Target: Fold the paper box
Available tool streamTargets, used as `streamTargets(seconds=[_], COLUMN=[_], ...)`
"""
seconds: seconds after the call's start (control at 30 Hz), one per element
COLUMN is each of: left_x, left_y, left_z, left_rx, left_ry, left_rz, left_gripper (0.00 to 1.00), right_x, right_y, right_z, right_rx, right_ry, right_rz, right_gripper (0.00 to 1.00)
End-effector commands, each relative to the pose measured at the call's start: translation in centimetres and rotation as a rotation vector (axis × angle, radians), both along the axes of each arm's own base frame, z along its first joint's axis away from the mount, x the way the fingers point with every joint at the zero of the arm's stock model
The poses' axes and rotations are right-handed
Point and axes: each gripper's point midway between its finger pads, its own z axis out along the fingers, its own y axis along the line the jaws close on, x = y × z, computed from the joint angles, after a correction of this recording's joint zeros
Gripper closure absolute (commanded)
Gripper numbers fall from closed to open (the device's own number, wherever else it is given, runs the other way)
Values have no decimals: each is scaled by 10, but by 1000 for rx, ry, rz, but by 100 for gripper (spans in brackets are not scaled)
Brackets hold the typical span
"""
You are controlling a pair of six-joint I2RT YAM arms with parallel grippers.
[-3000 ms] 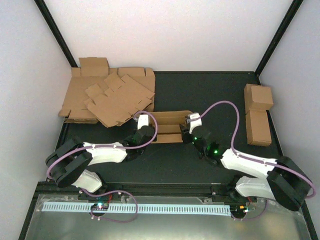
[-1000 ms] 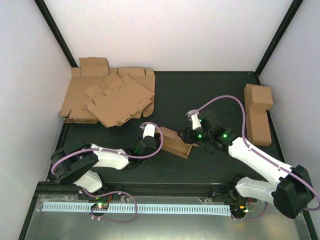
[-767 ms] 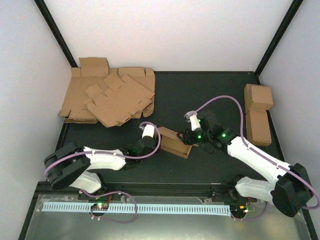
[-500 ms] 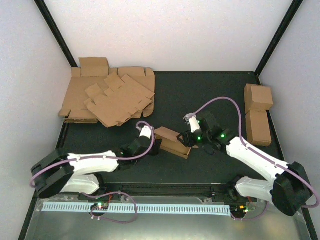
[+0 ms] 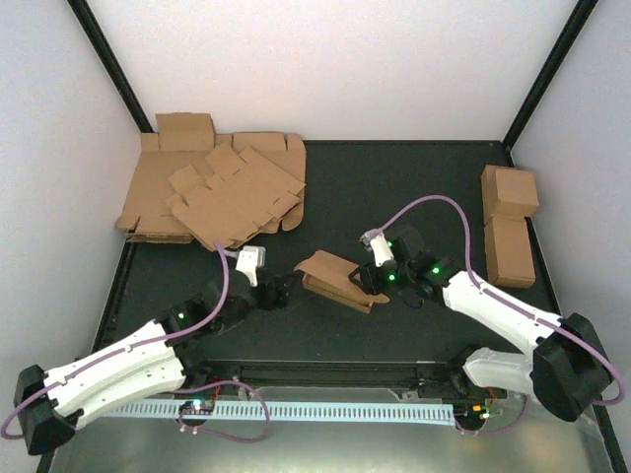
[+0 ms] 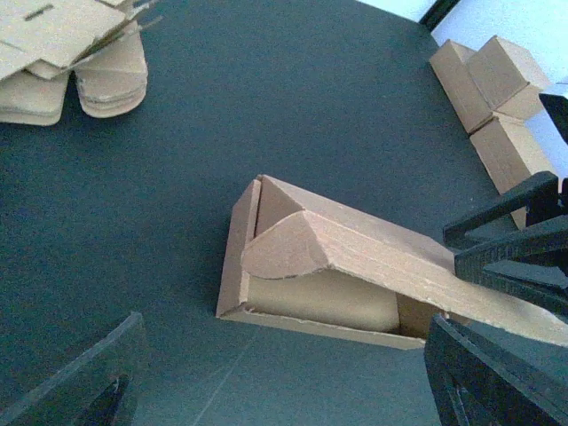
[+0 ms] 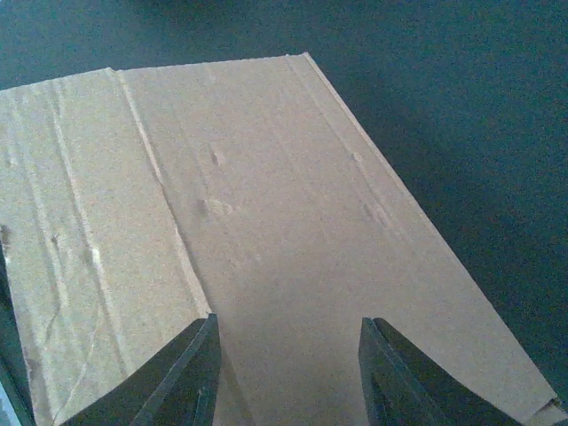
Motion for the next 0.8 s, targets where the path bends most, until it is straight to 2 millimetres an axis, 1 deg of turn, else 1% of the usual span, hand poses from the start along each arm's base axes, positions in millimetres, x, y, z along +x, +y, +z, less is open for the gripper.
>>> streamTargets(seconds=[0.0, 0.03, 0.1, 0.2, 0.3, 0.37, 0.43, 0.53, 0.57, 0.6, 0.63, 0.7, 0.77], left_x=[1, 5, 16, 30, 44, 50, 52, 61, 67, 72, 76, 78, 78], left_y=[-3, -6, -8, -9, -12, -19, -25, -25, -23, -22, -23, -29, -36], left_z=[6, 6, 4, 14, 18, 16, 8, -1, -3, -10, -12, -19, -25], left_rx=[-15, -33, -68, -85, -88, -109, -129, -147, -151, -152, -158, -169, -203], left_ry=[79, 93, 113, 83, 102, 149, 214, 252, 256, 272, 282, 340, 391], left_rz=[-79, -96, -116, -138, -168, -211, -257, -258, -245, -236, -244, -282, -306], left_gripper=[14, 16, 16, 12, 12, 13, 15, 19, 21, 25, 32, 45, 47], right_x=[-2, -2, 0, 0, 1, 2, 3, 5, 5, 5, 6, 6, 7], right_y=[2, 1, 0, -1, -4, -6, -6, -7, -6, -5, -5, -5, -5], right_z=[-8, -9, -8, -9, -12, -12, -9, -5, -5, -5, -4, -3, -2], right_rx=[0, -3, -6, -16, -34, -37, -37, -35, -35, -34, -34, -36, -38], right_ry=[5, 4, -5, -7, -4, -8, -17, -27, -25, -24, -25, -24, -24], right_rz=[20, 17, 10, 6, -4, -13, -19, -23, -23, -21, -20, -21, -21], right_gripper=[54, 54, 54, 54, 54, 54, 53, 53, 53, 53, 53, 53, 53])
